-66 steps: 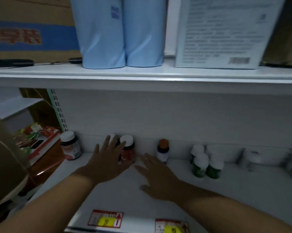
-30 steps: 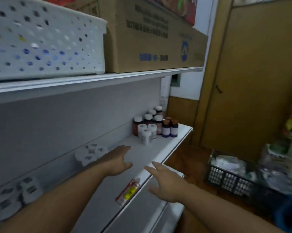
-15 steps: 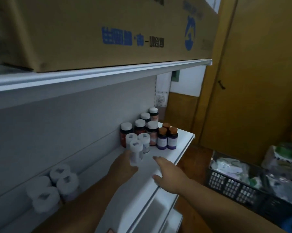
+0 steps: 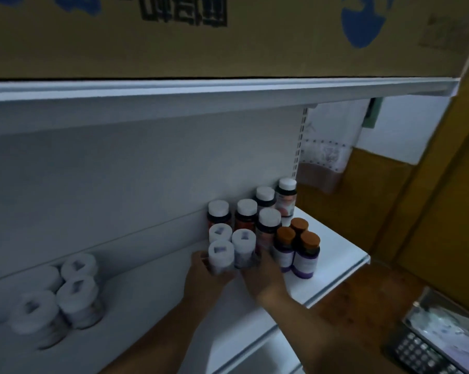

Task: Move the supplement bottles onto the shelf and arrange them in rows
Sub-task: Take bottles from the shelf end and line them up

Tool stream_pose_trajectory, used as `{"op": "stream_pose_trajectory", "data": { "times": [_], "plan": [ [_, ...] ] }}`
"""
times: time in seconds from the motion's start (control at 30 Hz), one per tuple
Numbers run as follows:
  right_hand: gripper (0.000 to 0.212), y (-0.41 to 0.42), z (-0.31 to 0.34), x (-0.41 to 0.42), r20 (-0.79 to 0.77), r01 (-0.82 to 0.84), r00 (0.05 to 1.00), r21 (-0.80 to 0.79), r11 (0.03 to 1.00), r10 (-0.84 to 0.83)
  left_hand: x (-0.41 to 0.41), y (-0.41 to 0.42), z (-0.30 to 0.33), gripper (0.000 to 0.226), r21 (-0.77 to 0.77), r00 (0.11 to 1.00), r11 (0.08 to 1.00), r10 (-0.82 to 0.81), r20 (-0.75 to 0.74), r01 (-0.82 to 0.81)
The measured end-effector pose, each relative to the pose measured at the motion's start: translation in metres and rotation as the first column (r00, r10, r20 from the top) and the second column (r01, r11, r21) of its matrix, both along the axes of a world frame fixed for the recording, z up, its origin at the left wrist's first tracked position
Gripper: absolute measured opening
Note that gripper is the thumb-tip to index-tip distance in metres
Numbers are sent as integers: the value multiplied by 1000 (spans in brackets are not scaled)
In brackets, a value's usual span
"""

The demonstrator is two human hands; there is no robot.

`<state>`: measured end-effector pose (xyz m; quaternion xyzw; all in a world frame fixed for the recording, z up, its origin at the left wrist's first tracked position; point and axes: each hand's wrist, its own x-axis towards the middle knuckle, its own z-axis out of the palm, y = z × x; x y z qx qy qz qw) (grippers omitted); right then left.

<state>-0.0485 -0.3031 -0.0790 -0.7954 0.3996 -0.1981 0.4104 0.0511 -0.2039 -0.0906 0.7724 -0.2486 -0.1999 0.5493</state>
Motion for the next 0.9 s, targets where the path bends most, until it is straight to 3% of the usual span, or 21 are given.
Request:
{"op": "stream_pose_trajectory", "data": {
  "times": [0.07, 0.17, 0.23, 0.3, 0.43, 0.57, 0.8, 0.9],
  "plan": [
    [42, -3, -9, 8, -6, -18, 1000, -63, 998, 17, -1, 5, 5, 32, 10, 999, 999, -40, 10, 39],
    [57, -18, -33, 20, -47, -52, 998, -33, 998, 51, 0, 21, 20, 31, 35, 997, 997, -69, -22, 70],
    [45, -12, -16, 16, -13, -59, 998, -5, 998, 59, -1, 33, 26, 33, -77, 977, 997, -32, -213, 16],
    [20, -5, -6, 11, 103, -91, 991, 75, 993, 83, -3, 44, 30, 25, -229, 900, 970, -33, -435, -75],
    [10, 12, 7, -1, 297, -322, 927, 323, 890, 227, -2, 65, 34, 36, -400, 719, 900, -162, -676, -173],
    [5, 25, 16, -5, 426, -454, 866, 447, 771, 263, -10, 82, 37, 42, -469, 739, 877, -249, -626, -101],
    [12, 70, 29, 15, 467, -557, 818, 500, 663, 335, -10, 148, 52, 47, -400, 843, 906, -104, -528, -139],
    [7, 102, 41, 31, 490, -618, 776, 460, 637, 399, -6, 190, 69, 51, -336, 898, 915, 58, -436, -222]
  ]
}}
